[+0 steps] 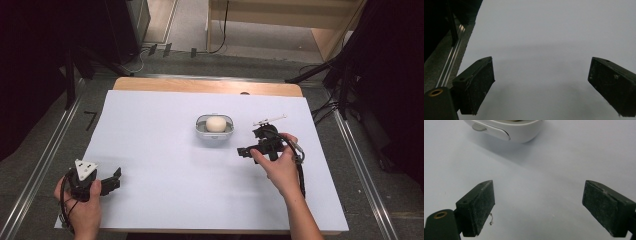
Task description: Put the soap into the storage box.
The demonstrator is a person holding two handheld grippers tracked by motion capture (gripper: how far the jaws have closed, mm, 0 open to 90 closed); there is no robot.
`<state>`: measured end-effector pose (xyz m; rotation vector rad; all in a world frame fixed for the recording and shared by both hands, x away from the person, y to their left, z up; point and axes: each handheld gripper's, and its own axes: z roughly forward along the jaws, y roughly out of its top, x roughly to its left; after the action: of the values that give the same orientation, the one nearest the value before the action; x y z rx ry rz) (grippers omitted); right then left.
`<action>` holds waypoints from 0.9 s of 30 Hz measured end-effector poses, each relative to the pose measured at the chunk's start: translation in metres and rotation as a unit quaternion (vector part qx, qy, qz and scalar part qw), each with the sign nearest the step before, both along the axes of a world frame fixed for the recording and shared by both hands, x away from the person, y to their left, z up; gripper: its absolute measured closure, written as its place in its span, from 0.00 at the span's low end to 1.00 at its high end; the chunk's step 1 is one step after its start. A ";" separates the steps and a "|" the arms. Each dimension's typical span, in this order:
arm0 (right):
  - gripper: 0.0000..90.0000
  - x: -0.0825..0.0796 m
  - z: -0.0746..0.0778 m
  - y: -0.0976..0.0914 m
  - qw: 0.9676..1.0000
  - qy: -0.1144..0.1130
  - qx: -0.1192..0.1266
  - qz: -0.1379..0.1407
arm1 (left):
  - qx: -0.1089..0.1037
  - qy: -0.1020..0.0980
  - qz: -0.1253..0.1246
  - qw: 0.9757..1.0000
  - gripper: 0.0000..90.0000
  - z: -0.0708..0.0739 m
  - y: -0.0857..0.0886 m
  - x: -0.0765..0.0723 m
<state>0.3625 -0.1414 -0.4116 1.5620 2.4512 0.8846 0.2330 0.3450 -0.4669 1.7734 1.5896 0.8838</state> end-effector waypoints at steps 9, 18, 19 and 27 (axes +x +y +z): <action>0.12 -0.014 -0.008 -0.022 1.000 -0.004 0.009 -0.013 | 0.001 0.000 0.000 1.000 0.08 0.000 -0.001 0.000; 0.13 -0.026 -0.016 -0.047 0.999 -0.008 0.016 -0.028 | 0.005 0.001 -0.001 1.000 0.08 0.000 -0.001 0.000; 0.13 -0.028 -0.016 -0.050 0.999 -0.005 0.017 -0.032 | 0.006 0.001 -0.001 1.000 0.08 0.000 -0.001 0.000; 0.14 -0.040 -0.025 -0.073 0.999 -0.020 0.020 -0.037 | 0.007 0.001 -0.002 1.000 0.08 0.000 -0.001 0.000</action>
<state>0.3227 -0.2147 -0.4366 1.6209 2.3449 0.9499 0.2326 0.3435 -0.4668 1.7869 1.5848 0.8938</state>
